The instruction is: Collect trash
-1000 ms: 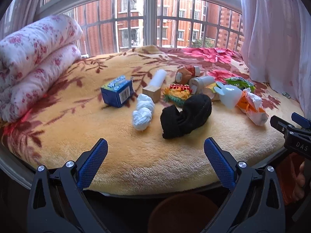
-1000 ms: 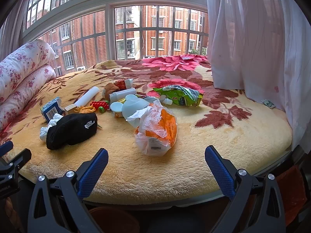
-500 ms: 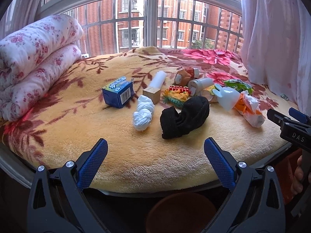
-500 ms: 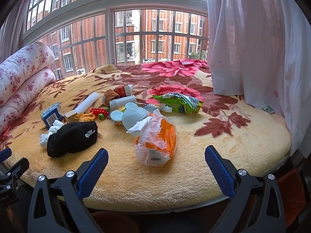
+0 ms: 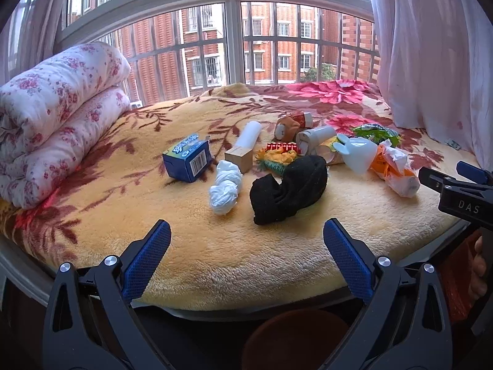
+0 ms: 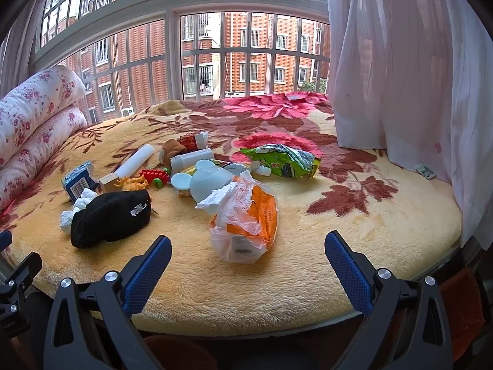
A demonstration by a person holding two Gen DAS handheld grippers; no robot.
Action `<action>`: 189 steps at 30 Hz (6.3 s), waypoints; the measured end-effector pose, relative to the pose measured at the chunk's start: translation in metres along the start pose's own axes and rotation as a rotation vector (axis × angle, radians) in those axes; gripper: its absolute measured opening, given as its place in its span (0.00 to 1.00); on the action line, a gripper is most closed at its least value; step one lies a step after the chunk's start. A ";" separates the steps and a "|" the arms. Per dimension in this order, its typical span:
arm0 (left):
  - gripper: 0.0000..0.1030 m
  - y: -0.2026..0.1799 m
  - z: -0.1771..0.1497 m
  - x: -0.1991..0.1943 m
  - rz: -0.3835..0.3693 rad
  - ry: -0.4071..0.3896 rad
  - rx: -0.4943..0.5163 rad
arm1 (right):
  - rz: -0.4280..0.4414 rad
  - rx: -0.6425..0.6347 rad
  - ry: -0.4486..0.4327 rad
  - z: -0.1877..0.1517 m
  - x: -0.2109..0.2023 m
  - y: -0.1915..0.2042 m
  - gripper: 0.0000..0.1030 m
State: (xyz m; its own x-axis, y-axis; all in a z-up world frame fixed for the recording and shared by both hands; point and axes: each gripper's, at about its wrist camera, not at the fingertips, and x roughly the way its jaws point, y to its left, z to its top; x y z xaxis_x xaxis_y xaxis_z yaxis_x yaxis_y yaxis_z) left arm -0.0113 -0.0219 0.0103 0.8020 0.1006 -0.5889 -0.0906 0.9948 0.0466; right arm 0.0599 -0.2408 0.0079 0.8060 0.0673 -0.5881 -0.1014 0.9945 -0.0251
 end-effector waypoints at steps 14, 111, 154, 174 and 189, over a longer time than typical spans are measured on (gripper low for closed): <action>0.94 -0.007 -0.003 0.002 -0.002 -0.002 0.028 | 0.007 -0.021 0.007 0.000 0.002 0.005 0.95; 0.31 -0.001 0.019 -0.041 -0.234 0.033 -0.007 | 0.333 -0.128 0.044 -0.005 -0.063 0.023 0.23; 0.79 0.026 -0.076 -0.007 -0.236 0.229 -0.009 | 0.448 -0.241 0.301 -0.072 -0.028 0.028 0.78; 0.81 0.043 0.013 0.075 -0.142 0.132 -0.052 | 0.611 0.444 0.363 0.055 0.180 -0.011 0.22; 0.61 0.031 0.039 0.149 -0.059 0.207 -0.110 | 0.477 0.180 0.122 0.039 0.075 -0.009 0.14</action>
State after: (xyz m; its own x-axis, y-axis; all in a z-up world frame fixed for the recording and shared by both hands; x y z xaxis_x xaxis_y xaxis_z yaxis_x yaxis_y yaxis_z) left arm 0.1288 0.0247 -0.0447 0.6707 0.0253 -0.7413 -0.1198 0.9900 -0.0746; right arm 0.1440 -0.2421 -0.0048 0.6195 0.5170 -0.5907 -0.3304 0.8543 0.4012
